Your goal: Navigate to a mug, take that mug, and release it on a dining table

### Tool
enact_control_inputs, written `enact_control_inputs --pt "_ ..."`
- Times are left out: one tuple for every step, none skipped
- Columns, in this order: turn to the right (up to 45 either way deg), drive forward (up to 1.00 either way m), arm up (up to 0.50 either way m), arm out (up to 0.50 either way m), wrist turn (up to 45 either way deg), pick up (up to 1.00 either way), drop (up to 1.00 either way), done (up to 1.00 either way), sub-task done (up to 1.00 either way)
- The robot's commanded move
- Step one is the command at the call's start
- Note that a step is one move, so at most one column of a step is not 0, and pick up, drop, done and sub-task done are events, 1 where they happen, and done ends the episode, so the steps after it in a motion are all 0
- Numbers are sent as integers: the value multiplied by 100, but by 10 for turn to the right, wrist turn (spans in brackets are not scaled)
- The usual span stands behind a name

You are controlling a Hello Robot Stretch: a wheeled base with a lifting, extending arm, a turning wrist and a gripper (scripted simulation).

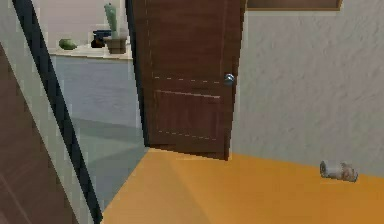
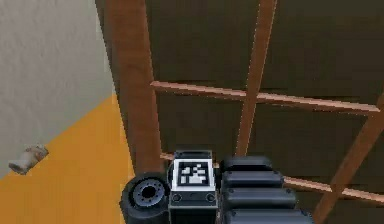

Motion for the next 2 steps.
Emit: enact_control_inputs --pt "0 45 0 0 0 0 0 0 0" --pt "450 0 0 0 0 0 0 0 0"
